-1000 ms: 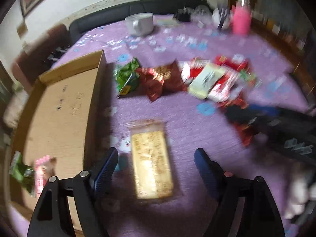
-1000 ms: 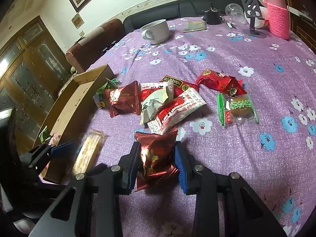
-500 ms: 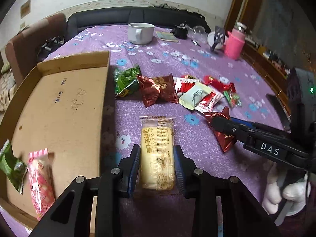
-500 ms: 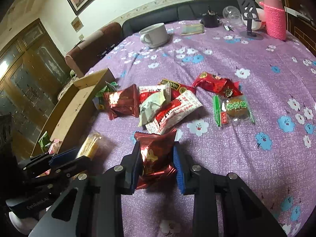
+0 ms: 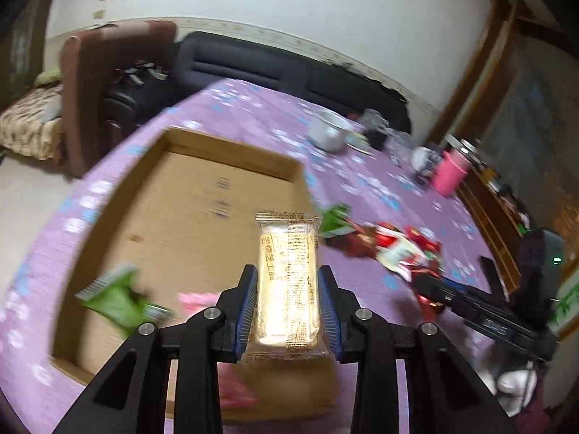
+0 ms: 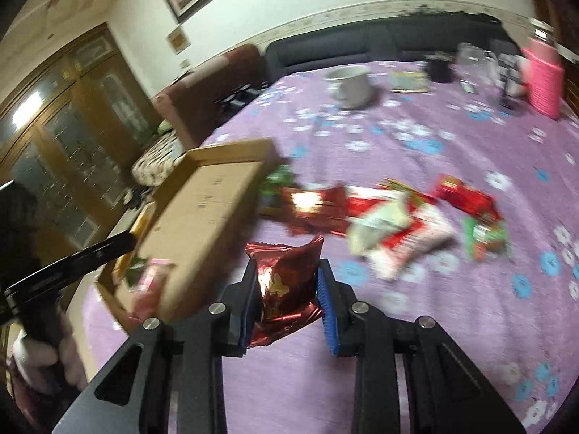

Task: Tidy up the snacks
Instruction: 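Carry the cake and red wrapper into the box and release both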

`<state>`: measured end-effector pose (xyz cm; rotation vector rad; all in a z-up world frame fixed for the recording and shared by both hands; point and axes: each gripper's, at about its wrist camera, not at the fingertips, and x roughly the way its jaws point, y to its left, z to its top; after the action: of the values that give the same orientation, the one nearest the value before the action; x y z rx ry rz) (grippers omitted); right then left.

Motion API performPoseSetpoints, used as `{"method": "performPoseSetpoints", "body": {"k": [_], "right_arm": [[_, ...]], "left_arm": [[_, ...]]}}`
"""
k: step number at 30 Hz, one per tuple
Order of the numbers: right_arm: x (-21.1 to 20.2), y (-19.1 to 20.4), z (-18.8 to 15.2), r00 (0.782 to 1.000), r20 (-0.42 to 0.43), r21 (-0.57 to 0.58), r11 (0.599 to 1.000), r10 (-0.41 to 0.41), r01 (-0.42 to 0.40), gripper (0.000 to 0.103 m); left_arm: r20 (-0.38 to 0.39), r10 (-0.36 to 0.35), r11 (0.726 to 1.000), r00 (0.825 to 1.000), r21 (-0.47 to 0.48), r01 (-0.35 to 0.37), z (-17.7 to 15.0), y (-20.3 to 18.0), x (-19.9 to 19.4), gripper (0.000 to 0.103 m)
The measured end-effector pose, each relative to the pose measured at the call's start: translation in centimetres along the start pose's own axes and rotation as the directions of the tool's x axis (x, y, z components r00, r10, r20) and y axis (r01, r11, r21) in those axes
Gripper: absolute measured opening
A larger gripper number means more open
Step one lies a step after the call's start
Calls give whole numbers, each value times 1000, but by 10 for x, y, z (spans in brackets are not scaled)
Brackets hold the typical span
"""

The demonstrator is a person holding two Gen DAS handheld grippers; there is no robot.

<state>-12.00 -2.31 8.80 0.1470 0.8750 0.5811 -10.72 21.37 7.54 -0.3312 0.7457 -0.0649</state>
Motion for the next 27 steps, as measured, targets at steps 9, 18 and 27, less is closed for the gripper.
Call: {"method": "performPoseSetpoints", "body": {"k": [9, 18, 27], "right_arm": [[66, 85, 21, 988, -125, -71, 992, 94, -103, 30], [112, 134, 16, 977, -202, -144, 985, 65, -95, 32], [71, 104, 19, 988, -137, -110, 990, 76, -91, 45]], "left_arm": [[-23, 63, 990, 998, -127, -65, 21, 82, 15, 35], [-40, 20, 981, 999, -193, -28, 16, 109, 19, 39], [2, -44, 966, 999, -253, 43, 10, 107, -2, 64]]}}
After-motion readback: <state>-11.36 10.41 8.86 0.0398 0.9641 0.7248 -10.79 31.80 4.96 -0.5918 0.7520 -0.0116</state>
